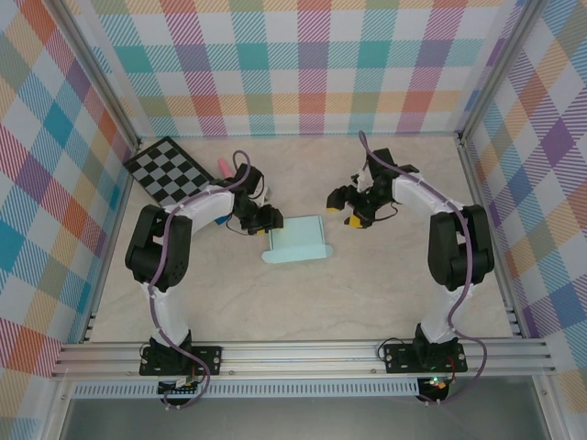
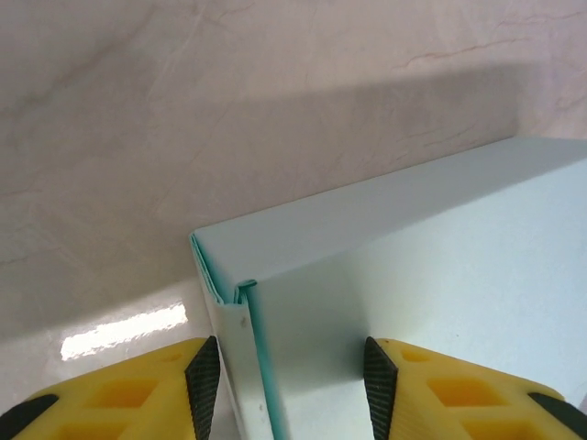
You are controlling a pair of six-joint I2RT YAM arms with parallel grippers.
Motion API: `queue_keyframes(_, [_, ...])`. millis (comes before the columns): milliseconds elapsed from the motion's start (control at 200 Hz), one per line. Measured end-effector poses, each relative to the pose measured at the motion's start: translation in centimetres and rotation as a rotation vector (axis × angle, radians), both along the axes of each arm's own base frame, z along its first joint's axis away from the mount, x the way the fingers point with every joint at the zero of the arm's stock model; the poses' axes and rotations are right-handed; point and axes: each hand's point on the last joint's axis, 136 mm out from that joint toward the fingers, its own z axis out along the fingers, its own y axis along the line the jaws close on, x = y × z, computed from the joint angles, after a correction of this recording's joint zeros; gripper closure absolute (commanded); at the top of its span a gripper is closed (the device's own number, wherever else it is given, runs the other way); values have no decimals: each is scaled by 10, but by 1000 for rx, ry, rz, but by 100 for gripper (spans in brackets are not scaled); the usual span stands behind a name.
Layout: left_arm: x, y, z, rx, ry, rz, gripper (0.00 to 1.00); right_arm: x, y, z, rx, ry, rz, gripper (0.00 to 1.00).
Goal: Fold the paper box
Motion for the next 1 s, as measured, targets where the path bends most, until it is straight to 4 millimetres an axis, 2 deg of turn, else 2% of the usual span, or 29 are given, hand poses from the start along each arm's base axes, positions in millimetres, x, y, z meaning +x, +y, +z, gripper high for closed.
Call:
queue_keyframes(210, [-1, -1, -3, -1, 8, -3, 54, -4, 17, -8, 114, 39, 23, 19])
queue_keyframes(500, [0, -12, -5, -84, -20, -24, 59, -12, 19, -32, 139, 96, 23, 20])
queue_keyframes(690, [0, -22, -5, -188, -38, -45, 62, -12, 19, -32, 153, 98, 25, 20])
queue_keyframes(800, [0, -22, -5, -245, -39, -48, 62, -10, 16, -30, 168, 89, 25, 19])
queue_keyframes(1000, [0, -18, -6, -333, -29, -35, 64, -9, -4, -35, 183, 91, -13, 21])
